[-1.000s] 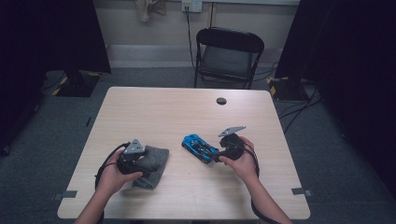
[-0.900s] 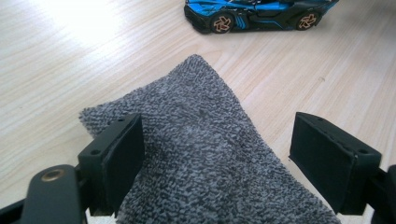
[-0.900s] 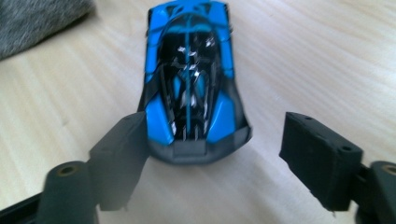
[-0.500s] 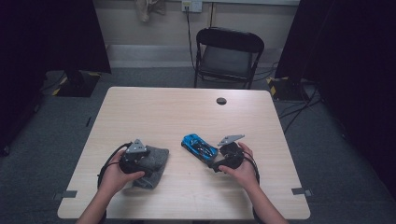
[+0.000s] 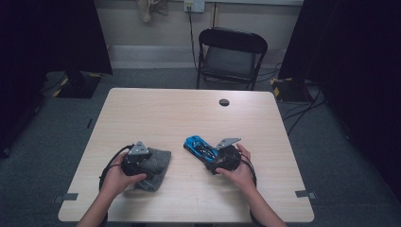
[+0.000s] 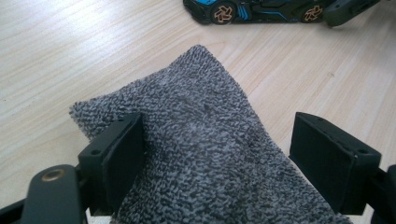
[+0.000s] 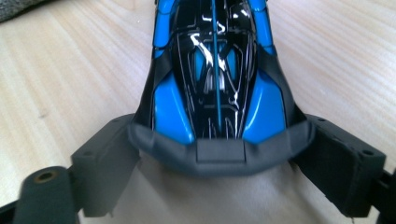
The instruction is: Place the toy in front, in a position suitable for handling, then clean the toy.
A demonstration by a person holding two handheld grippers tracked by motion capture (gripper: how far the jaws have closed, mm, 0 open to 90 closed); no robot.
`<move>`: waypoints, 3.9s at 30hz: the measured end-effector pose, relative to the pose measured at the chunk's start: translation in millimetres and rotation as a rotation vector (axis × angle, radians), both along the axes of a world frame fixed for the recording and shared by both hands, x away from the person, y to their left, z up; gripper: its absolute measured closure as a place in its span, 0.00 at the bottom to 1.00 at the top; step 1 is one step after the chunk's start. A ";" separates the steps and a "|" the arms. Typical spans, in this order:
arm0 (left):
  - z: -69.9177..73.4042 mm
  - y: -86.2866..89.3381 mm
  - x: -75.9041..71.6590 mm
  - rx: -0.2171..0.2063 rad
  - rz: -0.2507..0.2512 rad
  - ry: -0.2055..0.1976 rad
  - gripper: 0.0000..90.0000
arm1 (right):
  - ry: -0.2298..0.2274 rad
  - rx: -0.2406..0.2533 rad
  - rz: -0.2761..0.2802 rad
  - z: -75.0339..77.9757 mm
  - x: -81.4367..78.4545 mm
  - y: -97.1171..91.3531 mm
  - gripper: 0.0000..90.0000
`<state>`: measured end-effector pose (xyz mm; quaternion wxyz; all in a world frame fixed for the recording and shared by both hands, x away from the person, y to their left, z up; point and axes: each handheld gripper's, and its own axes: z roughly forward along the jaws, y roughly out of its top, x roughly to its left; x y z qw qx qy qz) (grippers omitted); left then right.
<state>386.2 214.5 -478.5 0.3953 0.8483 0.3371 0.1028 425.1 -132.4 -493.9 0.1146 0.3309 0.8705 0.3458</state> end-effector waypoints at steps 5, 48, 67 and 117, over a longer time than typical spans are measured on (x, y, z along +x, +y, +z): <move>0.3 -0.6 0.2 0.002 0.001 0.000 0.20 | -0.035 -0.004 0.007 -3.1 -0.6 4.8 0.16; -12.6 -19.3 -6.1 0.160 0.081 -0.026 0.15 | -0.083 0.056 -0.031 -7.7 -7.5 1.2 0.27; -6.3 -13.9 -7.4 0.174 0.062 -0.044 0.66 | -0.084 0.055 -0.038 -7.7 -8.2 1.4 0.27; 32.1 -133.1 47.3 -0.035 -0.152 0.011 0.74 | -0.083 0.055 -0.041 -7.7 -8.4 1.4 0.27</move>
